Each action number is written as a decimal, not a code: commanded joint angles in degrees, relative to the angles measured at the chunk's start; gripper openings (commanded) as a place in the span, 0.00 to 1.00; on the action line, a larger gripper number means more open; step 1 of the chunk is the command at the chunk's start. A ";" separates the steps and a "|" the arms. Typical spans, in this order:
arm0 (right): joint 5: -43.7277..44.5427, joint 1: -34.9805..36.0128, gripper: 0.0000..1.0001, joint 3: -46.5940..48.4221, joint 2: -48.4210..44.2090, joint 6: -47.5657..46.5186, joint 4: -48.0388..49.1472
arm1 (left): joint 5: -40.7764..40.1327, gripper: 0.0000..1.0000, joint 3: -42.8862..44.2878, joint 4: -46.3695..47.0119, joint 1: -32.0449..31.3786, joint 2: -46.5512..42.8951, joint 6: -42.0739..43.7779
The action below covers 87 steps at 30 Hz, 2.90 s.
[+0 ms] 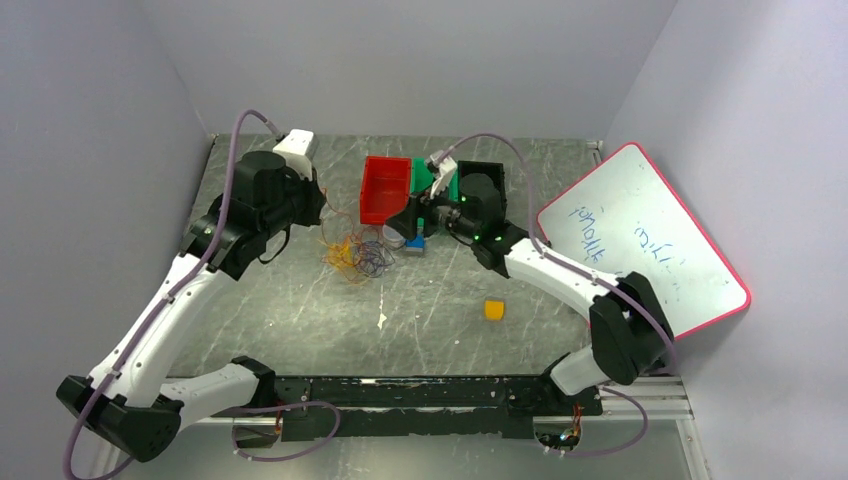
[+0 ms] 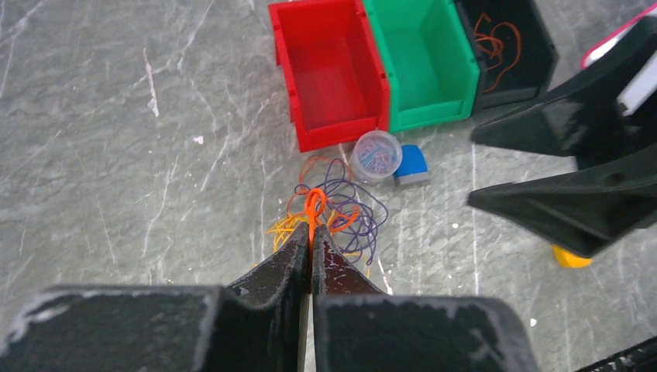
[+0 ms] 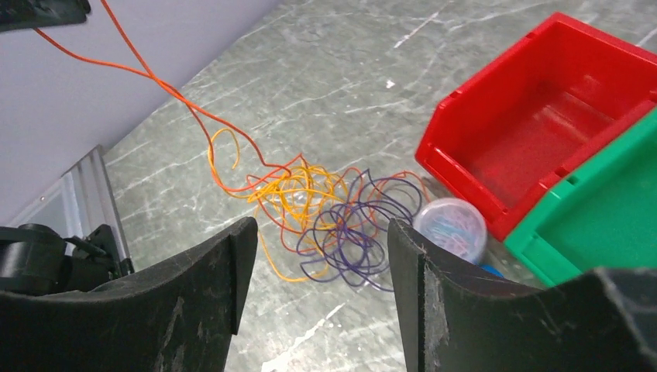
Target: Untangle the cables
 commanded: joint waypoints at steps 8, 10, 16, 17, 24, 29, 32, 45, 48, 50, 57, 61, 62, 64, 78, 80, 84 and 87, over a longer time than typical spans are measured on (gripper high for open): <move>-4.60 5.08 0.68 6.75 6.40 0.14 11.68 | 9.81 0.07 10.75 -4.68 -0.07 1.42 1.51; -5.31 6.02 0.69 7.48 7.08 -0.64 12.46 | 11.56 0.07 12.17 -4.83 -0.07 1.65 1.43; -7.37 8.48 0.74 9.04 8.44 -3.20 14.50 | 21.39 0.07 14.48 -2.54 -0.04 1.57 2.15; -7.38 8.78 0.75 8.93 8.42 -3.52 15.04 | 22.60 0.07 14.70 -2.21 -0.06 1.57 2.31; -4.73 9.47 0.77 8.60 8.99 -3.45 19.23 | 28.47 0.07 17.00 -1.35 -0.07 2.21 2.65; -2.60 9.54 0.75 8.98 10.21 -1.95 22.57 | 30.97 0.07 18.50 -0.79 -0.06 2.39 1.72; -2.86 9.72 0.70 9.20 11.97 -0.36 24.73 | 32.59 0.07 19.69 -0.51 -0.07 2.73 1.25; -1.18 12.99 0.57 1.23 19.08 1.51 26.37 | 27.60 0.07 26.66 3.38 -0.07 3.42 -2.51; -1.80 13.40 0.52 0.35 22.99 2.03 27.20 | 28.30 0.07 29.77 4.01 -0.01 4.34 -2.57; -2.49 13.65 0.50 0.39 25.08 1.94 26.73 | 28.22 0.07 32.09 4.13 0.01 5.04 -2.24; -0.92 14.63 0.49 -2.14 28.23 1.04 25.83 | 23.42 0.07 41.67 3.57 0.00 8.57 -1.55; -0.08 14.97 0.49 -4.89 28.78 1.08 26.28 | 19.65 0.07 50.88 1.79 0.03 12.62 -0.60; -0.08 15.11 0.49 -5.30 29.05 0.99 26.32 | 18.78 0.07 52.79 1.61 0.02 13.51 -0.35; 0.11 15.46 0.49 -6.11 29.42 0.28 25.96 | 17.15 0.07 56.07 1.85 0.02 15.05 0.38; 2.81 15.78 0.53 -15.37 26.61 0.07 28.14 | 8.32 0.07 60.54 14.05 0.01 15.27 6.78; 2.92 15.77 0.53 -17.90 26.00 0.88 29.52 | 7.38 0.07 60.84 15.43 0.02 15.35 8.27; 3.97 15.80 0.54 -22.72 23.19 2.12 31.60 | 6.05 0.07 60.70 19.21 0.02 15.68 10.74; 5.43 15.82 0.54 -25.81 19.88 2.09 31.27 | 5.76 0.07 61.25 20.63 0.07 16.38 12.05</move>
